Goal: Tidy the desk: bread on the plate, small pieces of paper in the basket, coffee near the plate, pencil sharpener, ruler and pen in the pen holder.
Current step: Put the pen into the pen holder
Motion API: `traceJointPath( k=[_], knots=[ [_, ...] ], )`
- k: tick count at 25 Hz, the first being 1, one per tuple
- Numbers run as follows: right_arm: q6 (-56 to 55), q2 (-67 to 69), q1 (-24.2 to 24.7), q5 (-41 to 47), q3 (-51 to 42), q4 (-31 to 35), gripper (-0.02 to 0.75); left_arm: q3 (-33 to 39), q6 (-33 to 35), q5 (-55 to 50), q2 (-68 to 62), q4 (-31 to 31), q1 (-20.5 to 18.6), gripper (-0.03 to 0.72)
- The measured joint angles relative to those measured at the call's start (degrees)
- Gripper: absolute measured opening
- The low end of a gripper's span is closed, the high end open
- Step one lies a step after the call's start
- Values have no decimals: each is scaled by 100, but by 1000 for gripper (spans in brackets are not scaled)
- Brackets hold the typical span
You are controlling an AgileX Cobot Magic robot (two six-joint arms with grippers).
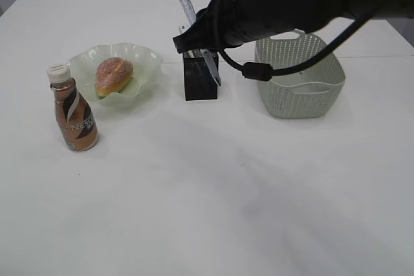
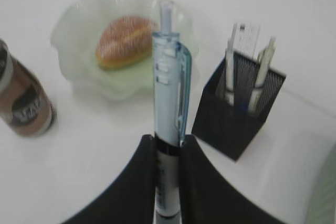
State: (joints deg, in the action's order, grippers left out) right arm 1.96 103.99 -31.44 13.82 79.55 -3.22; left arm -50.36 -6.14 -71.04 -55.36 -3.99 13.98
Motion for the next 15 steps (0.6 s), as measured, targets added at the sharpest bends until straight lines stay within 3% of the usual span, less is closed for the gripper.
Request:
traceJointPath(
  k=[2, 8, 15],
  knots=[
    [0, -96, 23, -864, -283, -27, 79, 0, 0, 0, 0, -13, 0, 307],
    [7, -56, 192, -2349, -382, 7, 79, 0, 0, 0, 0, -71, 0, 307],
    [7, 504, 619, -4179, -382, 814, 79, 0, -5, 0, 0, -206, 0, 307]
  ],
)
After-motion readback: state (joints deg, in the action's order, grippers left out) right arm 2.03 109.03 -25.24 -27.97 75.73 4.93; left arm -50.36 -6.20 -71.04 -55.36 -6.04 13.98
